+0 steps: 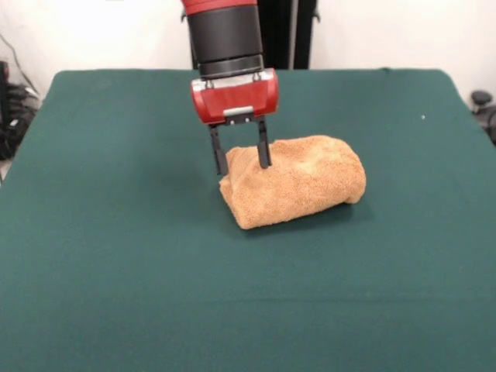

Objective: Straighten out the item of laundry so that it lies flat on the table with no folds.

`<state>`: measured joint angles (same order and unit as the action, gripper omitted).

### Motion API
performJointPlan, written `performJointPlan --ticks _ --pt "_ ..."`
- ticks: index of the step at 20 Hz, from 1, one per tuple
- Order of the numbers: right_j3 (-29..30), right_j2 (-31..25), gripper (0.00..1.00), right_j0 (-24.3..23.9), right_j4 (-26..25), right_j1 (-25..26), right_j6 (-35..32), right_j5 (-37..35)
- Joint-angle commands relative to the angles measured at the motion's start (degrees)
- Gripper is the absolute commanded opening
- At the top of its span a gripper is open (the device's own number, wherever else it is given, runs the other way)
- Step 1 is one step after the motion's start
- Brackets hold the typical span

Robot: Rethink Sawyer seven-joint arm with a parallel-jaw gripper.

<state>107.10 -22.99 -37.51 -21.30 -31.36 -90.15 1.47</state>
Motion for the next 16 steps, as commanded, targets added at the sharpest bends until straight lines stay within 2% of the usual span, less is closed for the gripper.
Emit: performJointPlan --ticks 1,8,12,16 --pt "-1.9 -6.3 1.0 -0.2 0.8 5.7 -4.3 -7.4" --pt "-0.1 -11.5 1.0 -3.7 0.8 6.6 -4.0 -8.0" --pt "1.4 -18.7 1.0 -8.6 -0.1 9.9 -3.3 -7.1" --pt "1.4 -21.2 1.0 -10.1 -0.2 11.8 -2.9 -7.8"
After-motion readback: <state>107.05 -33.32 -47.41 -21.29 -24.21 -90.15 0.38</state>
